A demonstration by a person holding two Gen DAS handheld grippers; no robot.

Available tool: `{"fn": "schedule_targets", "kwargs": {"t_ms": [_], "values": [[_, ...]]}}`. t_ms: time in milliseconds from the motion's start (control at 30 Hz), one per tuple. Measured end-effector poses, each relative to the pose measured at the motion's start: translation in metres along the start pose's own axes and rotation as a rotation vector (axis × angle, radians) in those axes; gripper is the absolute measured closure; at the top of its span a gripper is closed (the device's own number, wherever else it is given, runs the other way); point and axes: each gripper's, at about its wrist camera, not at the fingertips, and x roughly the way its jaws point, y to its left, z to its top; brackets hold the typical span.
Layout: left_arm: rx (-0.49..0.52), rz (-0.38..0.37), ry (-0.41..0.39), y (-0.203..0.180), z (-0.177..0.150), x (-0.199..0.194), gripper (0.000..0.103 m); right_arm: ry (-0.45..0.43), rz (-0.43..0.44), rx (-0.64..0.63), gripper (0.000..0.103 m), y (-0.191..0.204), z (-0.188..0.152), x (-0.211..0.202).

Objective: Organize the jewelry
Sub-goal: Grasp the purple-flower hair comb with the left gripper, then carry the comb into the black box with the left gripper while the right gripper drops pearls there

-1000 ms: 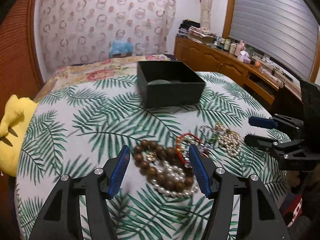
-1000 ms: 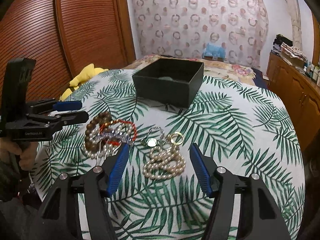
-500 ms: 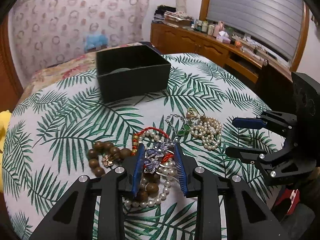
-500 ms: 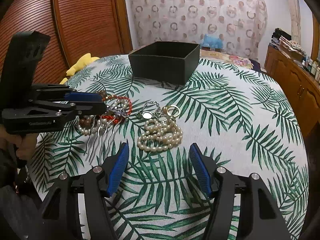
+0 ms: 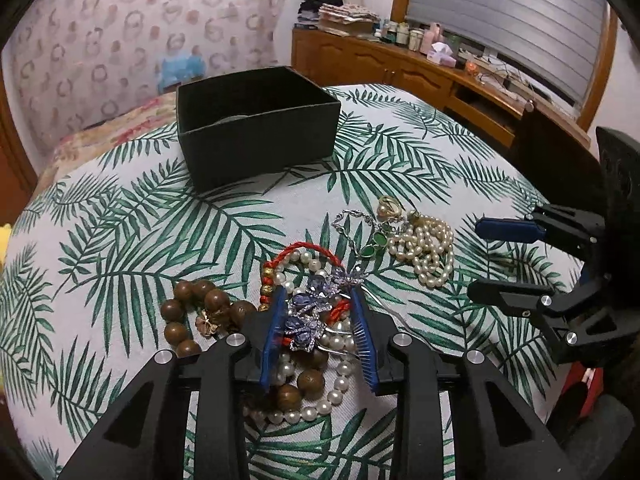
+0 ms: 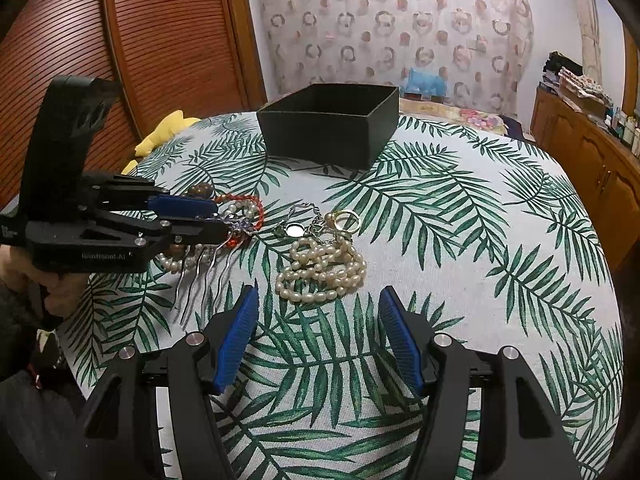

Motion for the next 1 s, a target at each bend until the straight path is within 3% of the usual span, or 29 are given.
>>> {"fn": "schedule_targets", "kwargs": {"t_ms": [167,700,1000], "values": [[-0.010,-0.008,-0.007,0.002,-0.002,-0.002,0.083,0.001,0.001,0.003,0.038,0.000,0.000,0.000],[-0.083,0.045,-0.192,0.005,-0.008,-0.059,0.084,0.003,-0.010,-0.008,0.038,-0.001,0.001,0.001],[-0.118,0.067,-0.230,0.015,-0.013,-0.069,0.084,0.024,-0.056,-0.025,0.066,-0.019,0.017,0.007]]}}
